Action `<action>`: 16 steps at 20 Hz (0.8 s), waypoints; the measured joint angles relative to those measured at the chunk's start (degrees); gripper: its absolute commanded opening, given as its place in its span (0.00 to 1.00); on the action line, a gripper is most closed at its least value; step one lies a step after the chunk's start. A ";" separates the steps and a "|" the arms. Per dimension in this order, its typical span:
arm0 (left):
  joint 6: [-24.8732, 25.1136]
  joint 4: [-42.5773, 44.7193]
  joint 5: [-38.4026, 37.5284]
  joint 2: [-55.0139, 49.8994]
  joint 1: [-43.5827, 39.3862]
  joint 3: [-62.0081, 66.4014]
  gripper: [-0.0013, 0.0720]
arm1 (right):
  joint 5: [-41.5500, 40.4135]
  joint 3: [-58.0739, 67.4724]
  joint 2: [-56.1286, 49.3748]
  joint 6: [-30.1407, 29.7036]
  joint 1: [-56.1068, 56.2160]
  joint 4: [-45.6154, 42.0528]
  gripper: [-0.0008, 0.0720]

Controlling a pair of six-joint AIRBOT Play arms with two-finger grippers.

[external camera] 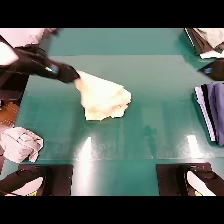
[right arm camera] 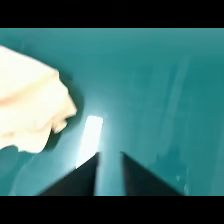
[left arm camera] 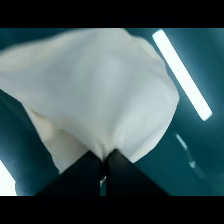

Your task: Fold the shirts.

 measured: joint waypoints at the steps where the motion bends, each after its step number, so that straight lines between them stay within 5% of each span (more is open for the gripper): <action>1: 0.09 1.60 -0.61 1.27 0.52 1.73 0.05 | -0.28 -1.20 -2.03 0.00 2.54 0.28 0.55; 6: 0.20 6.16 -3.74 4.09 1.77 5.51 0.05 | -10.75 -10.56 -14.51 -1.09 12.74 9.94 0.56; 8: 0.22 6.91 -5.73 4.22 1.81 5.75 0.05 | -16.85 -13.27 -20.83 -3.76 15.69 17.29 0.84; 16: 0.13 8.02 -10.84 4.33 1.97 3.52 0.05 | -24.72 -9.55 -40.81 -11.32 24.09 34.99 0.82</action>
